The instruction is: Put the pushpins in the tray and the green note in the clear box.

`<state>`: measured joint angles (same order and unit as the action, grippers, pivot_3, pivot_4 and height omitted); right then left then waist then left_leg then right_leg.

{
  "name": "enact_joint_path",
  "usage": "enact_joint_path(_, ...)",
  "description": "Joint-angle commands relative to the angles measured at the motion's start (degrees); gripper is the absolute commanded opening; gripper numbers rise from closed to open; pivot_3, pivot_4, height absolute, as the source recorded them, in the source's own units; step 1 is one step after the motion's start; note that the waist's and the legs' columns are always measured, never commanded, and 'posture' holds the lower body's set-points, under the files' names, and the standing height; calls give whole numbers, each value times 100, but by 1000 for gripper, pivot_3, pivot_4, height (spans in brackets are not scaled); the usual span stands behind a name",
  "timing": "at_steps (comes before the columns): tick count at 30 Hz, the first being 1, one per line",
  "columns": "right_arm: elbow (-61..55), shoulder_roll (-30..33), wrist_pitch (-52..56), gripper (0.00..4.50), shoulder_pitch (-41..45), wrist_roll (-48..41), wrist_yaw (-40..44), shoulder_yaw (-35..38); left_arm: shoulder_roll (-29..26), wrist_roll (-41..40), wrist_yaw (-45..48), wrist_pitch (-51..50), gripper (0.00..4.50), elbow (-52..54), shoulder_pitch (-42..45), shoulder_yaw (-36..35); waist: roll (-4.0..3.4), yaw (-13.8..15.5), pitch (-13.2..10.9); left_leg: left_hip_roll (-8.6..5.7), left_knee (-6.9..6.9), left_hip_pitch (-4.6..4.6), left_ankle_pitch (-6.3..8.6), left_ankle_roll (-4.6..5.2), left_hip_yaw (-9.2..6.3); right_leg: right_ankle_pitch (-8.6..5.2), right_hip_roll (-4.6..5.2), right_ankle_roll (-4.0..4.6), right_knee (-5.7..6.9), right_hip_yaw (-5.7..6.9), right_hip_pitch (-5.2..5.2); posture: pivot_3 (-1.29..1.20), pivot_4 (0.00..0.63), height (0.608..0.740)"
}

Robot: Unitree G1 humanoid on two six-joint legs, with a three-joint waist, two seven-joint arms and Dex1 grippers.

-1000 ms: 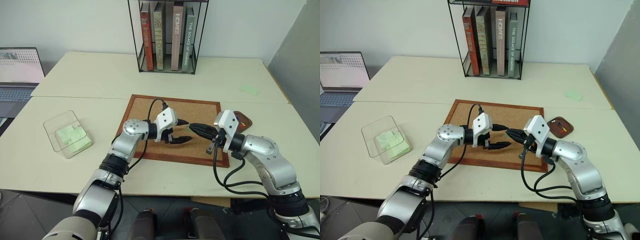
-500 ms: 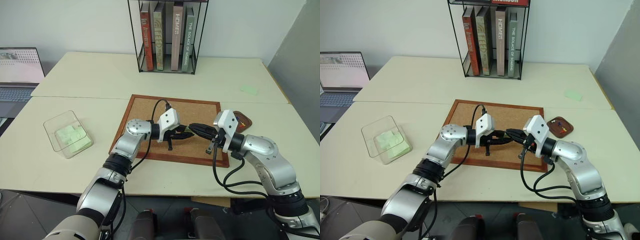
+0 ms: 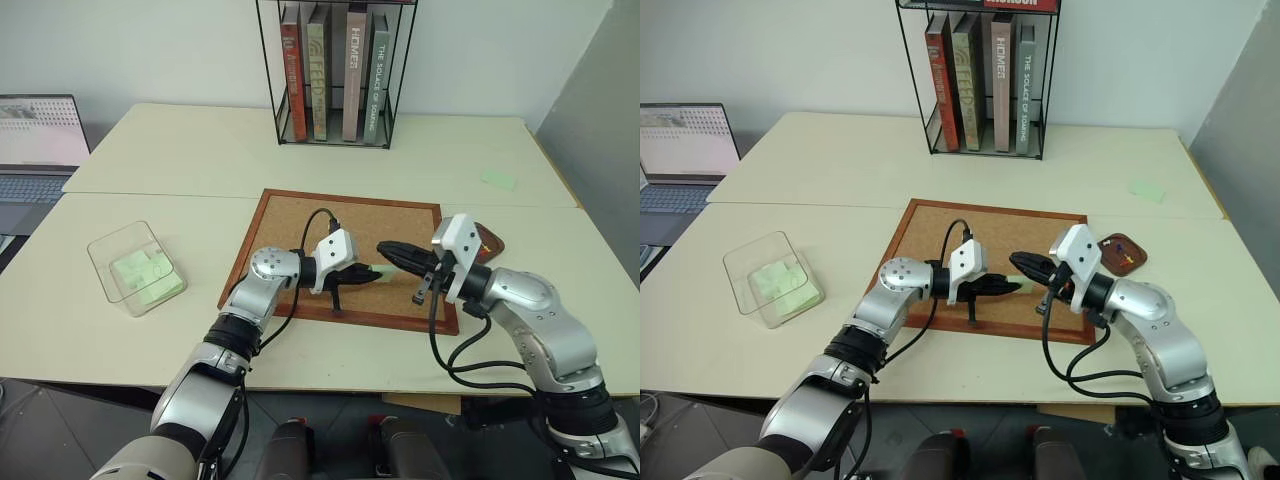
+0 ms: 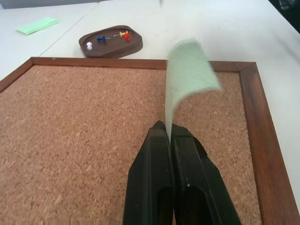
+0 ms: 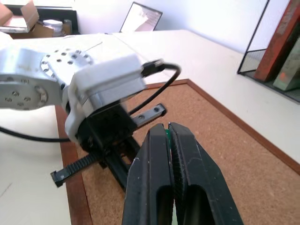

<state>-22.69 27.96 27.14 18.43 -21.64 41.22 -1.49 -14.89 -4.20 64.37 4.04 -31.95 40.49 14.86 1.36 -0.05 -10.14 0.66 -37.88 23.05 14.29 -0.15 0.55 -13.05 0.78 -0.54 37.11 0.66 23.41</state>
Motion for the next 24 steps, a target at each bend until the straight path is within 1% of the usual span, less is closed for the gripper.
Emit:
enact_joint_path(1,-347,191,242,0,-119,-331,-84,502,37,4,-100,137,21,-18,65,-64,0,1,0,0,0,0,0,0,0,0,0,0,0,0,0,0,150,740)
enact_joint_path(4,-185,366,364,0,-207,-307,-203,782,59,-26,-164,102,21,98,64,-86,0,2,0,0,1,1,0,0,0,0,0,0,-1,-1,0,0,150,740)
enact_joint_path(6,57,425,288,0,-212,-133,-384,900,76,-103,-202,-10,21,290,42,-116,0,3,0,0,0,1,0,0,2,0,1,0,-1,-2,0,0,150,740)
enact_joint_path(8,517,517,173,0,-214,164,-605,983,95,-136,-358,-21,21,554,3,-174,0,4,0,0,0,0,0,0,3,0,1,0,0,-3,0,0,150,740)
enact_joint_path(11,1173,580,12,0,-127,554,-844,911,46,-119,-456,-1,21,834,-66,-189,0,3,0,0,0,-1,0,0,3,0,1,0,0,-3,0,0,150,740)
enact_joint_path(17,2823,379,-697,0,426,1485,-1659,646,-94,-36,-592,15,21,1082,-139,-156,-2,-28,0,2,2,-6,0,0,15,1,-4,0,7,-12,2,0,150,740)
enact_joint_path(23,3954,129,-1270,0,873,1843,-1952,516,-155,10,-767,83,21,1182,-153,-164,-2,-17,0,4,1,-5,0,0,11,1,-10,0,6,-12,1,0,150,740)
enact_joint_path(24,4138,100,-1350,228,941,1887,-1990,503,-166,5,-777,69,3,1209,-164,-165,-2,-17,0,4,1,-5,0,0,13,1,-10,0,6,-14,2,0,150,740)
